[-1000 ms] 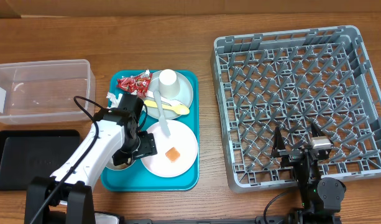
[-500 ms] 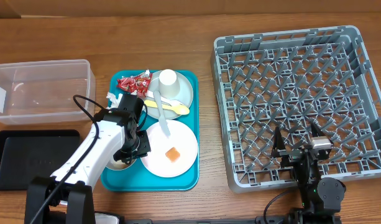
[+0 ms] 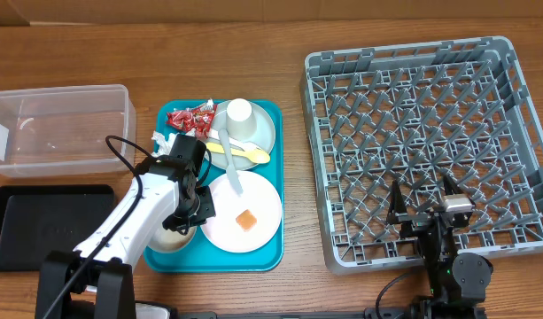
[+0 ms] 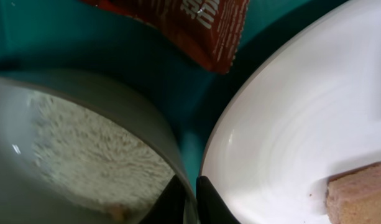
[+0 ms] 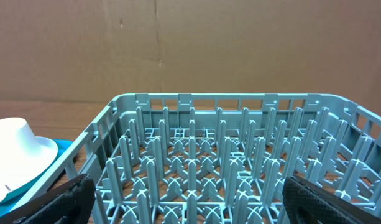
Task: Sort waste into correct bins and load items into the dishwasher rack
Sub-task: 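Grasp the grey rice bowl rim with the left gripper, then lift the bowl and carry it left over the black tray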
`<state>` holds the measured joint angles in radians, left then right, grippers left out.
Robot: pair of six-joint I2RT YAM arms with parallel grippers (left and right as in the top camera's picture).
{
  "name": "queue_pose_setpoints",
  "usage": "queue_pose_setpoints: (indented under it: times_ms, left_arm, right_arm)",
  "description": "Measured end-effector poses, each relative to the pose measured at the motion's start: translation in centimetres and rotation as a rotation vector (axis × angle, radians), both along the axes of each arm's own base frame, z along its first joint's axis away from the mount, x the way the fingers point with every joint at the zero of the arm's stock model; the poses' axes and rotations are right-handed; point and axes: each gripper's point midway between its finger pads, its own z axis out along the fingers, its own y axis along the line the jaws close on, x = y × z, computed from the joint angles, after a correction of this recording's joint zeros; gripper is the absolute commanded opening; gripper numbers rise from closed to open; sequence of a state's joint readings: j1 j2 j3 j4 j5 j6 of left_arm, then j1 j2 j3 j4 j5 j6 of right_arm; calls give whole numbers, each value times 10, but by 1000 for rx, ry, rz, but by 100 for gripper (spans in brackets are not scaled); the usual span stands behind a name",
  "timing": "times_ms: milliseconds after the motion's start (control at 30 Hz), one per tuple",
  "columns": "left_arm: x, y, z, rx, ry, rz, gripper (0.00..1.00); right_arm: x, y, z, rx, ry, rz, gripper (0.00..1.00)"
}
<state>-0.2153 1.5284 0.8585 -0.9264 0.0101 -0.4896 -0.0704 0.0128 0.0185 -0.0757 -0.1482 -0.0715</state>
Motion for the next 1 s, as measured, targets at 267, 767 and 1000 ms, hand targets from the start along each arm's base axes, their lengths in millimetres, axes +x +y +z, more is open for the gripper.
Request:
queue_pose_setpoints:
  times_ms: [267,767,1000]
  left_arm:
    - [-1,2,0,14,2,0,4]
    - [8,2,49,28,30,-5,4]
    - [19,3,89,35,10,0,4]
  right_arm:
    - [0,0,0,0,0,0,100]
    - [0,0,0,0,0,0,100]
    - [0,0,0,0,1,0,100]
